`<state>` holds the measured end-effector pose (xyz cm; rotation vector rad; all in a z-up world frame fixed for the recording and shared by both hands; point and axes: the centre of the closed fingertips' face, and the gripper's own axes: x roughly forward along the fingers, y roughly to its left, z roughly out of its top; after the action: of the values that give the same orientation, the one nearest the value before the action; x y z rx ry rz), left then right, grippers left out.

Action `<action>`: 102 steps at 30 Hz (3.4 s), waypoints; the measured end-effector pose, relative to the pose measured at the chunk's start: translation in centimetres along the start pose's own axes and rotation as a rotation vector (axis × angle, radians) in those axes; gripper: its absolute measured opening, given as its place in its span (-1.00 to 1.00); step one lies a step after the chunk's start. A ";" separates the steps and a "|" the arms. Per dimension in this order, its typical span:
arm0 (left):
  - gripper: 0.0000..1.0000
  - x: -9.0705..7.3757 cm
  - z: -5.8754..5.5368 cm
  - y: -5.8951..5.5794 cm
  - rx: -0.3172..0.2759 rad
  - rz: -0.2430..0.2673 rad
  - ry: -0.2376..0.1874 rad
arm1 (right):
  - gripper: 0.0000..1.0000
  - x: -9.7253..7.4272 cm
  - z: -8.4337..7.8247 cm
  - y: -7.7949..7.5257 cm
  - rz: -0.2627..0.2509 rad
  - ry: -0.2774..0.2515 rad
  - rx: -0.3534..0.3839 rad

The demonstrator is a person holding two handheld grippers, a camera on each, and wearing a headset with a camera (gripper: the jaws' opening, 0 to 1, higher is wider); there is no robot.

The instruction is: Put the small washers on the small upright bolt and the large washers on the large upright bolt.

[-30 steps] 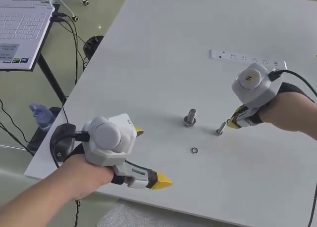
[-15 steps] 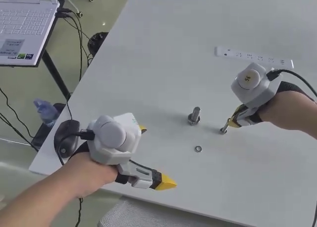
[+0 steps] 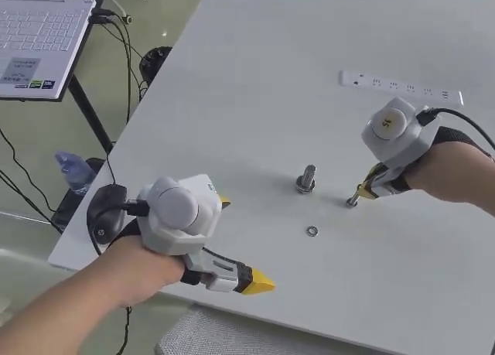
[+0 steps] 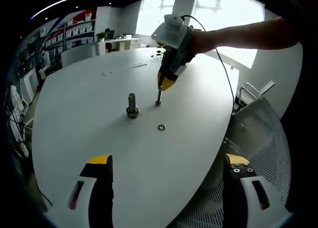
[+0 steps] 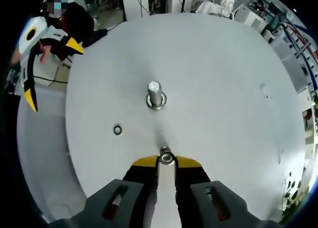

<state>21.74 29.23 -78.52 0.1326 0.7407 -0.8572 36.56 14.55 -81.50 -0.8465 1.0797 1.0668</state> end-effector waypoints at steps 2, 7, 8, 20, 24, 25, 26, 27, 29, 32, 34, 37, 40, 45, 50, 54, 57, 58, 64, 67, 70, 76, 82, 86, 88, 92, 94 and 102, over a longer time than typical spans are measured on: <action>0.83 0.0 0.0 0.0 0.001 0.000 -0.001 | -0.75 0.1 0.0 0.0 0.000 0.000 0.001; 0.82 0.0 0.0 0.1 -0.002 0.000 -0.002 | -0.75 0.8 -0.1 -0.2 0.006 0.006 0.000; 0.82 0.0 -0.1 0.1 -0.004 -0.001 -0.002 | -0.75 0.9 -0.2 -0.2 0.006 0.008 -0.001; 0.79 -0.1 -0.7 0.3 -0.016 0.000 0.009 | -0.75 1.6 -0.4 -0.1 -0.005 0.012 -0.016; 0.78 -0.1 -0.8 0.4 -0.019 0.000 0.010 | -0.75 1.9 -0.5 0.1 -0.001 0.020 -0.019; 0.78 -0.1 -0.8 0.4 -0.019 0.000 0.010 | -0.75 2.0 -0.5 0.1 0.000 0.022 -0.019; 0.78 -0.1 -0.9 0.4 -0.020 -0.002 0.011 | -0.75 2.1 -0.6 0.2 0.001 0.023 -0.021; 0.78 -0.1 -0.9 0.4 -0.020 -0.002 0.011 | -0.75 2.2 -0.6 0.2 0.001 0.026 -0.022; 0.78 0.0 -1.0 0.5 -0.021 -0.003 0.014 | -0.75 2.4 -0.7 0.2 0.004 0.029 -0.022; 0.78 0.0 -1.2 0.6 -0.024 0.000 0.016 | -0.75 2.7 -0.8 0.3 0.007 0.033 -0.026; 0.78 -0.1 -1.2 0.6 -0.026 -0.001 0.015 | -0.75 2.8 -0.8 0.3 0.007 0.035 -0.029; 0.77 -0.1 -1.4 0.8 -0.026 0.000 0.020 | -0.75 3.2 -0.9 0.4 0.008 0.040 -0.034; 0.77 -0.2 -1.6 0.8 -0.029 -0.002 0.021 | -0.75 3.5 -0.9 0.5 0.010 0.045 -0.041; 0.76 -0.2 -1.8 0.9 -0.032 -0.003 0.025 | -0.75 3.9 -1.0 0.5 0.012 0.053 -0.043; 0.75 -0.2 -2.1 0.9 -0.035 -0.006 0.031 | -0.75 4.3 -1.0 0.5 0.015 0.060 -0.046; 0.74 -0.2 -2.3 0.9 -0.038 -0.009 0.035 | -0.75 4.3 -0.9 0.4 0.016 0.060 -0.047; 0.74 -0.2 -2.2 0.9 -0.036 -0.010 0.033 | -0.75 4.3 -1.0 0.4 0.018 0.060 -0.041; 0.74 -0.1 -2.2 0.9 -0.036 -0.011 0.032 | -0.75 4.3 -1.0 0.4 0.018 0.060 -0.040; 0.74 -0.1 -1.9 1.0 -0.034 -0.013 0.028 | -0.74 4.4 -1.0 0.4 0.021 0.062 -0.043; 0.74 -0.1 -1.9 1.0 -0.032 -0.013 0.030 | -0.73 4.4 -1.0 0.4 0.025 0.059 -0.039; 0.73 -0.1 -2.0 1.0 -0.031 -0.014 0.033 | -0.73 4.4 -1.0 0.3 0.025 0.048 -0.037; 0.73 0.0 -2.0 0.9 -0.032 -0.015 0.030 | -0.58 4.5 -1.4 0.1 0.024 0.047 -0.025; 0.73 -0.1 -1.9 0.9 -0.031 -0.015 0.031 | -0.53 4.3 -1.1 0.0 0.025 0.034 -0.028; 0.73 -0.1 -1.8 0.8 -0.029 -0.014 0.028 | -0.48 4.1 -0.8 -0.1 0.017 0.024 -0.030; 0.73 -0.2 -1.8 0.8 -0.027 -0.014 0.027 | -0.44 3.9 -0.7 -0.2 0.016 0.025 -0.038; 0.73 -0.3 -1.7 0.7 -0.021 -0.014 0.026 | -0.43 3.3 -0.4 -0.2 0.014 0.017 -0.038; 0.73 -0.4 -1.7 0.7 -0.022 -0.012 0.024 | -0.43 3.0 -0.3 -0.2 0.014 0.015 -0.036; 0.73 -0.8 -1.2 0.6 -0.009 -0.009 0.011 | -0.41 1.1 0.8 0.0 0.012 -0.013 -0.028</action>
<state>21.18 30.67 -79.01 0.1258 0.7558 -0.8626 36.88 15.62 -82.34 -0.8551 1.0619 1.0980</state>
